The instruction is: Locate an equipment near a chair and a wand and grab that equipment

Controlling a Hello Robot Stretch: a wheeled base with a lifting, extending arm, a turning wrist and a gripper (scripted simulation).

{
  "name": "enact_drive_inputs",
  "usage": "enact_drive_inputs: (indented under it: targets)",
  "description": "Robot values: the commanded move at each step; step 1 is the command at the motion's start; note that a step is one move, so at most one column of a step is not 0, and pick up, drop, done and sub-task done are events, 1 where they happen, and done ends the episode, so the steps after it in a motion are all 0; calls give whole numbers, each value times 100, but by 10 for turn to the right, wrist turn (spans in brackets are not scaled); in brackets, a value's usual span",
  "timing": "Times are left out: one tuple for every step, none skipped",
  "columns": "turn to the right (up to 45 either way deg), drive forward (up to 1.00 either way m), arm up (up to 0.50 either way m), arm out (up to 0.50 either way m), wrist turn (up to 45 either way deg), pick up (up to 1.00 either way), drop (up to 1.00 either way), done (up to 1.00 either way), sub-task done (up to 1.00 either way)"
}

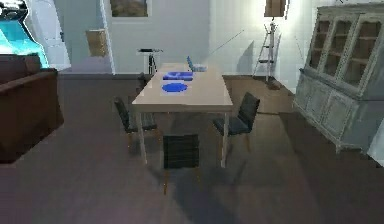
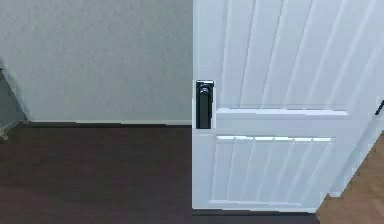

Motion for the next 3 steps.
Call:
enact_drive_inputs:
  targets:
    - [0, 15, 0, 0, 0, 0, 0, 0, 0]
    - [-390, 0, 0, 0, 0, 0, 0, 0, 0]
    - [0, 100, 0, 0, 0, 0, 0, 0, 0]
